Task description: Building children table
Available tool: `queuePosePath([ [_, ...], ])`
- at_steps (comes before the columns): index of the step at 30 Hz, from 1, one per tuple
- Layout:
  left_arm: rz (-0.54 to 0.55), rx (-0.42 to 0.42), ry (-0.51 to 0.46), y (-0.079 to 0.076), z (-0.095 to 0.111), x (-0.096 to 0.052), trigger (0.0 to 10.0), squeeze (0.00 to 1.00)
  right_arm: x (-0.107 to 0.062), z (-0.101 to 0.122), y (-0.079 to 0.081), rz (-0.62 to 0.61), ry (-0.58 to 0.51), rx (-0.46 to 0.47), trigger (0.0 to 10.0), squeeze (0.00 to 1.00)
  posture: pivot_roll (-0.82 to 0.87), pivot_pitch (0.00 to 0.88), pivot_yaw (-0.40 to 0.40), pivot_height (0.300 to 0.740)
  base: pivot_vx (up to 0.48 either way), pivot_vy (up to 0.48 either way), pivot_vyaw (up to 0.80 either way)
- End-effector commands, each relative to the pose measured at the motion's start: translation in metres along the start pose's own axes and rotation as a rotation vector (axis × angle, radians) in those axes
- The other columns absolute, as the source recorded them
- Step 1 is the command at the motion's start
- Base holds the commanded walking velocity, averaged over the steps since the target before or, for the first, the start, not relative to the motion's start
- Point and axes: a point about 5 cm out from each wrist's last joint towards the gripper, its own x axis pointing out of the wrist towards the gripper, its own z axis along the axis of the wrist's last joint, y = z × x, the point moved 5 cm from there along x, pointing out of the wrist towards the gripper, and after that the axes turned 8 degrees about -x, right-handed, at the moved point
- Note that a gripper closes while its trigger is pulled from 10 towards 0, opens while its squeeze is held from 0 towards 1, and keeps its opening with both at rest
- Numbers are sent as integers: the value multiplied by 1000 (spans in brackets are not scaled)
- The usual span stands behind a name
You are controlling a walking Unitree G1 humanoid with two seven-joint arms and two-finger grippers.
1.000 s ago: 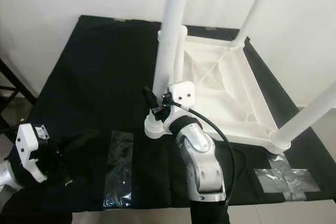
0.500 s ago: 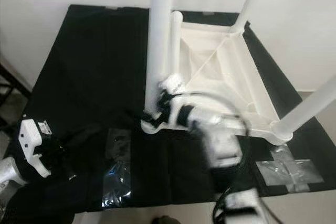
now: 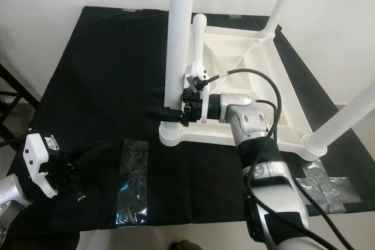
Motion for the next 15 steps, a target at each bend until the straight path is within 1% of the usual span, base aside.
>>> queuePosePath([
  [1,-5,-3,-5,-4,-1,0,10000,0,-1,-5,2,24,-10,1,0,0,72,132,-94,740,0,0,0],
  [4,-6,-4,-5,-4,0,0,10000,0,-4,-7,1,-1,-12,-8,0,0,72,135,-92,740,0,0,0],
  [5,-7,-4,-6,-4,0,0,10000,0,-6,-9,-1,-21,-12,-16,0,0,72,135,-92,740,0,0,0],
  [6,-7,-4,-6,-4,0,0,10000,0,-10,-12,-3,-66,-11,-26,0,0,70,140,-92,740,0,0,0],
  [7,-7,-4,-6,-4,0,0,10000,0,-10,-12,-3,-66,-11,-26,0,0,70,140,-92,740,0,0,0],
  [9,-6,-4,-7,-4,1,-2,10000,0,-16,-24,-5,-217,19,-28,0,0,61,151,-91,740,0,0,0],
  [10,-6,-4,-7,-4,1,-2,10000,0,-16,-24,-5,-217,19,-28,0,0,61,151,-91,740,0,0,0],
  [11,-5,-3,-7,-3,2,-2,10000,0,-18,-31,-3,-295,44,-30,0,0,60,152,-91,740,0,0,0],
  [12,-5,-3,-7,-3,2,-2,10000,0,-18,-31,-3,-295,44,-30,0,0,60,152,-91,740,0,0,0],
  [13,-5,-3,-6,-3,3,-3,10000,0,-14,-42,3,-393,70,-12,0,0,51,160,-88,740,0,0,0],
  [14,-5,-3,-5,-2,3,-5,10000,0,-8,-52,9,-557,86,22,0,0,39,166,-79,740,0,0,0],
  [15,-5,-3,-5,-2,3,-5,10000,0,-8,-52,9,-557,86,22,0,0,39,166,-79,740,0,0,0],
])
